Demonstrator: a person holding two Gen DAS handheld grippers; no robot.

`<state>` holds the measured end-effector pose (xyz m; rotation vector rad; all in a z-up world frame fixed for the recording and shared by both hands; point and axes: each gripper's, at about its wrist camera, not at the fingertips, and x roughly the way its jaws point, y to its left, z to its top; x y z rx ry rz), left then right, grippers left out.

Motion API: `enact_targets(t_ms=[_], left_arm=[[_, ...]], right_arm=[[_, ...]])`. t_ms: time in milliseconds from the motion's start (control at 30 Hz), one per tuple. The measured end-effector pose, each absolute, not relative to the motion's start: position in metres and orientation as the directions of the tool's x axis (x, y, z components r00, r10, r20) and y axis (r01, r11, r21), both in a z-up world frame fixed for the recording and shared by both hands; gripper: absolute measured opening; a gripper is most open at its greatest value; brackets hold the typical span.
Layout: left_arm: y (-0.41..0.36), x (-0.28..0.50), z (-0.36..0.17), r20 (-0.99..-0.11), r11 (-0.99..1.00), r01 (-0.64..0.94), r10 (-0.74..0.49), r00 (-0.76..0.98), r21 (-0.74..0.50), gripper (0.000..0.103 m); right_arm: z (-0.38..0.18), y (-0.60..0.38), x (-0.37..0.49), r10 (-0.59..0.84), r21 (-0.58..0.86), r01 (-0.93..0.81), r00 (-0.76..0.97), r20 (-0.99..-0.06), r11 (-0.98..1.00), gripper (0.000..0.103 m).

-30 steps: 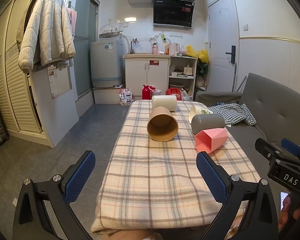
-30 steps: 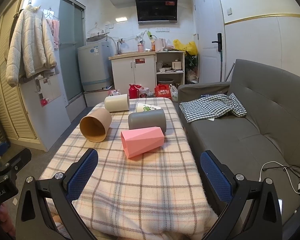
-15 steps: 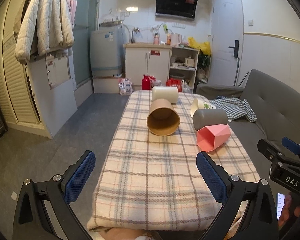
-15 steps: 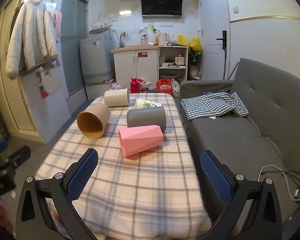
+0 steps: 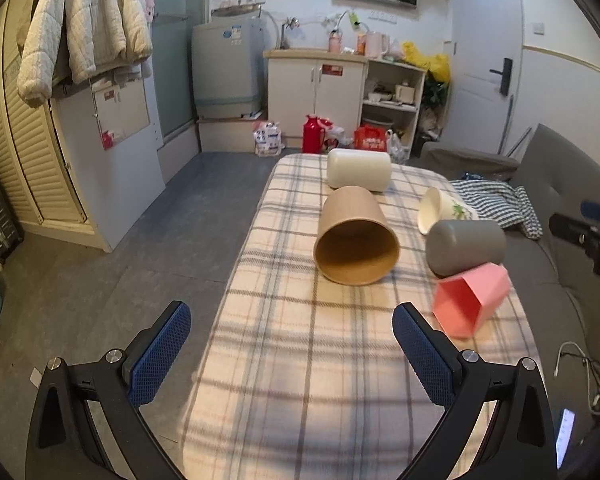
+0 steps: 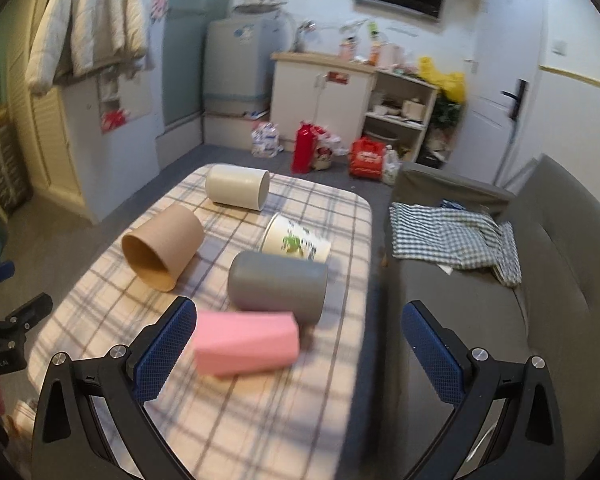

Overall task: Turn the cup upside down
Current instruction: 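Reach the right gripper to the white leaf-print cup and grasp it, then lift the white cup with the right gripper and carry it over the table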

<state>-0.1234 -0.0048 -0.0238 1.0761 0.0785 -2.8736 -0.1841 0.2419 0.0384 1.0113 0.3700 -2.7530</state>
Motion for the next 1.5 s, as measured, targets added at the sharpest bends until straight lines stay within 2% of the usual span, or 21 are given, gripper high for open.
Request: enact_targets(t_ms=[300,467,533,633,800,867,900,967,1167,1333,1500], left_arm=[[-0.004,-0.181,-0.046,-0.725,-0.990,0.143,-0.089,-0.683,-0.013,0.103],[-0.003,-0.197,-0.064,-0.757,-0.987,0.158,-0.104,-0.645,0.001,0.103],[-0.002,-0.202,-0.071,-0.768,-0.988,0.154,-0.102,-0.632,0.005,0.103],[-0.002,-0.209,-0.078,-0.779,-0.989,0.150,-0.103,-0.618,0.012,0.103],[-0.006,-0.214,-0.084,-0.785,-0.987,0.159,-0.099,-0.612,0.000,0.103],[-0.007,-0.216,-0.086,-0.787,-0.987,0.159,-0.096,-0.609,-0.003,0.103],[-0.007,-0.216,-0.088,-0.790,-0.987,0.158,-0.095,-0.606,-0.003,0.103],[-0.007,-0.218,-0.091,-0.793,-0.988,0.155,-0.092,-0.602,-0.003,0.103],[-0.005,-0.215,-0.092,-0.797,-0.989,0.148,-0.088,-0.598,-0.001,0.103],[-0.003,-0.207,-0.077,-0.780,-0.989,0.146,-0.088,-0.620,-0.004,0.103],[-0.002,-0.188,-0.047,-0.747,-0.990,0.140,-0.087,-0.659,-0.008,0.103]], right_arm=[[0.021,0.234,-0.287,-0.082,-0.303,0.459,-0.648,-0.757,-0.835,0.103],[-0.017,0.223,-0.337,-0.015,-0.373,0.585,-0.551,-0.834,-0.720,0.103],[-0.034,0.219,-0.354,0.013,-0.391,0.624,-0.521,-0.854,-0.677,0.098],[-0.051,0.215,-0.374,0.006,-0.353,0.668,-0.463,-0.887,-0.655,0.093],[-0.072,0.208,-0.404,-0.041,-0.232,0.727,-0.337,-0.941,-0.646,0.093],[-0.076,0.209,-0.416,-0.073,-0.190,0.710,-0.323,-0.944,-0.678,0.090],[-0.077,0.210,-0.421,-0.084,-0.172,0.700,-0.316,-0.945,-0.693,0.083],[-0.082,0.211,-0.431,-0.098,-0.139,0.678,-0.299,-0.949,-0.722,0.078],[-0.088,0.218,-0.437,-0.090,-0.125,0.608,-0.311,-0.946,-0.784,0.071],[-0.050,0.226,-0.418,-0.103,-0.137,0.531,-0.397,-0.912,-0.836,0.068],[0.010,0.227,-0.364,-0.097,-0.143,0.451,-0.468,-0.878,-0.881,0.067]])
